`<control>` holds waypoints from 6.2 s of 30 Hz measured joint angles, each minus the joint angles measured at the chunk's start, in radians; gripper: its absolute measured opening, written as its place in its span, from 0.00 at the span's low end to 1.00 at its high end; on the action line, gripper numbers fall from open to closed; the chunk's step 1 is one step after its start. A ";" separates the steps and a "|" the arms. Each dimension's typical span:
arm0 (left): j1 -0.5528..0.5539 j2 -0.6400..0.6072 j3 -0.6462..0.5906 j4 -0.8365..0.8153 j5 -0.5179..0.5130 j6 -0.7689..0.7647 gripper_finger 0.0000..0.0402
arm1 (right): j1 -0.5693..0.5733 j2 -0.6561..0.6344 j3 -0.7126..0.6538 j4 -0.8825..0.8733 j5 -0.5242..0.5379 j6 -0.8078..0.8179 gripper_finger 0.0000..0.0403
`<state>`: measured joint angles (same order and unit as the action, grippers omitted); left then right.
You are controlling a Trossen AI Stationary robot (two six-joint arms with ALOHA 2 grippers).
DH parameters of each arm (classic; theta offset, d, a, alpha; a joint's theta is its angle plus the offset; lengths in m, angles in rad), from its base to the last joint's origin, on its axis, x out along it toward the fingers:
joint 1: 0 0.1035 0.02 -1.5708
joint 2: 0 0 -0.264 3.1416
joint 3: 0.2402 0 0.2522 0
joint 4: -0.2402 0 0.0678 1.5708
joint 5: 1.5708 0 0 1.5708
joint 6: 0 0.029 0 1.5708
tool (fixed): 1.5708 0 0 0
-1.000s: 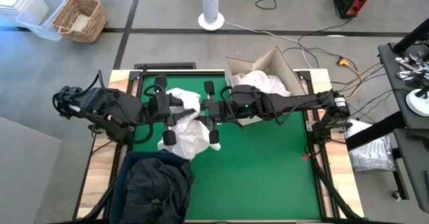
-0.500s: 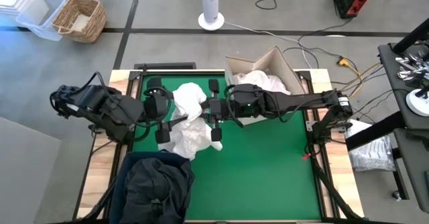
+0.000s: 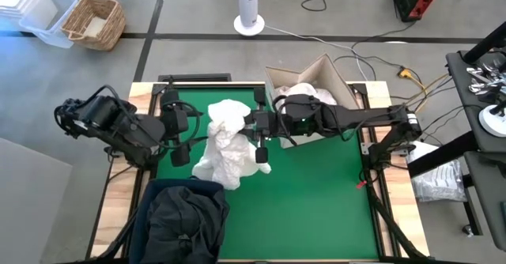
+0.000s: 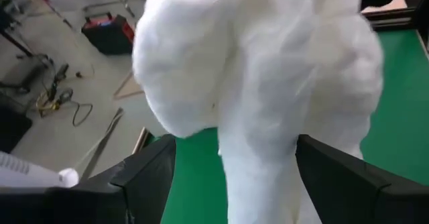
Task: Sort clothes
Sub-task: Put the white shirt into the brown laundry organizer
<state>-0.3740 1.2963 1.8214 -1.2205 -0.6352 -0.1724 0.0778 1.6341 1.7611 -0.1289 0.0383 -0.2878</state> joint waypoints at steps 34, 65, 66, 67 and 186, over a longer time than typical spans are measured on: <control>0.000 0.011 0.000 -0.040 -0.009 -0.055 0.70 | -0.009 -0.160 0.311 0.047 0.333 -0.283 0.08; 0.000 0.011 0.000 -0.040 -0.009 -0.056 0.70 | -0.119 -0.106 0.432 0.428 0.900 -1.177 0.08; 0.000 0.011 0.000 -0.040 -0.009 -0.058 0.70 | -0.134 -0.106 0.432 0.428 0.907 -1.190 0.08; 0.000 0.011 0.000 -0.040 -0.009 -0.059 0.70 | -0.150 -0.106 0.432 0.428 0.916 -1.207 0.08; 0.000 0.097 -0.001 -0.042 -0.009 -0.173 0.70 | -0.760 -0.121 -0.048 -1.114 0.277 0.299 0.08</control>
<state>-0.3740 1.3929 1.8206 -1.2625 -0.6445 -0.3450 -0.6827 1.5127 1.7128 -1.2427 0.3152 0.0109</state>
